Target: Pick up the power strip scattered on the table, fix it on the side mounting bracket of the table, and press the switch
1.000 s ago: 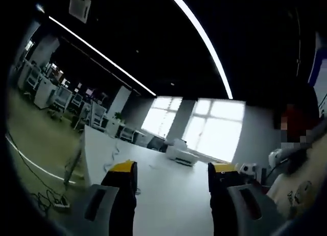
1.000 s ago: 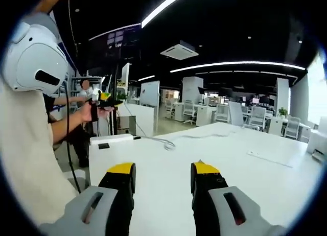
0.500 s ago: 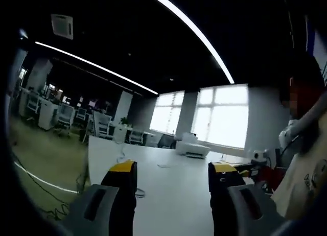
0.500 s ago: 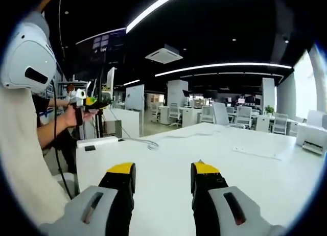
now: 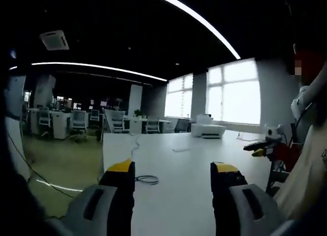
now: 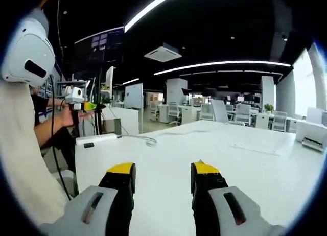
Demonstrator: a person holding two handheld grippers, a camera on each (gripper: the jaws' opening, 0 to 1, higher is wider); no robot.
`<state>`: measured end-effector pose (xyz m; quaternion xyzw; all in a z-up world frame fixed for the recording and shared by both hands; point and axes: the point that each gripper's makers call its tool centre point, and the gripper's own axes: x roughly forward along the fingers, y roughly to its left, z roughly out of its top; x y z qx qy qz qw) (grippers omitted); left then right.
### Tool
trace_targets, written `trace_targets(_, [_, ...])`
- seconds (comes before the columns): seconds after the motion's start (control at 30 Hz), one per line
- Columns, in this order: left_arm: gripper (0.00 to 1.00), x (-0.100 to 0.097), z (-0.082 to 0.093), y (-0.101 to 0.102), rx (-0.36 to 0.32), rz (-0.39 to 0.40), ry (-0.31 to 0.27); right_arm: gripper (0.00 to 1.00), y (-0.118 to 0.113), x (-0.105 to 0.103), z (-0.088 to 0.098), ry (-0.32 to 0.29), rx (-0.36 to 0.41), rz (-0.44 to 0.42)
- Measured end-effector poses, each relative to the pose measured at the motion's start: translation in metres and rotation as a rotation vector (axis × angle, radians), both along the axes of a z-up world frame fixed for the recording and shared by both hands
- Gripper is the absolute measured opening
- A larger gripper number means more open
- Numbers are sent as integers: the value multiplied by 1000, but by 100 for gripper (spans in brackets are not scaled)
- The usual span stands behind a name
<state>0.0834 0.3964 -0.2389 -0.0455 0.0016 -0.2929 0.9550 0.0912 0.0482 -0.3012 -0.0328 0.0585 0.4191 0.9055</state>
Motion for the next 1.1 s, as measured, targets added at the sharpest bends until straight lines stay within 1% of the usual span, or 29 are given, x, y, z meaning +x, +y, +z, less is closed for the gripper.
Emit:
trace_targets(0.13, [64, 3, -5, 0, -14, 8, -4, 39, -3, 1, -6, 8, 18, -9])
trace_targets(0.2, [64, 3, -8, 1, -19, 26, -21, 39, -6, 0, -8, 13, 22, -16])
trace_targets(0.27, [64, 3, -10, 2, -20, 29, -24, 39, -8, -1, -8, 14, 27, -18])
trace_targets(0.33, [64, 2, -11, 3, -43, 40, -34, 39, -11, -2, -8, 9, 40, -23])
trace_targets(0.4, [64, 0, -10, 4, -60, 53, -59, 39, -12, -2, -9, 4, 41, -33])
trace_targets(0.53, [63, -2, -13, 1, -61, 56, -70, 39, -14, -1, -13, -5, 36, -45])
trace_targets(0.57, [63, -4, -17, 0, -35, 62, -83, 39, -14, -1, -15, -6, 35, -47])
trace_targets(0.67, [63, -5, -23, -2, -11, 70, -84, 40, -13, -2, -21, 2, 26, -43])
trace_targets(0.77, [64, -7, -31, -6, 4, 73, -63, 40, -11, -3, -24, 13, 47, -36])
trace_targets(0.87, [64, -9, -37, -9, 39, 78, -44, 40, -10, -5, -26, 15, 49, -35])
trace_targets(0.97, [64, -10, -40, -10, 59, 80, -35, 39, -10, -6, -26, 13, 49, -34])
trace_targets(1.1, [64, -12, -41, -9, 63, 79, -31, 39, -13, -5, -31, 18, 38, -45])
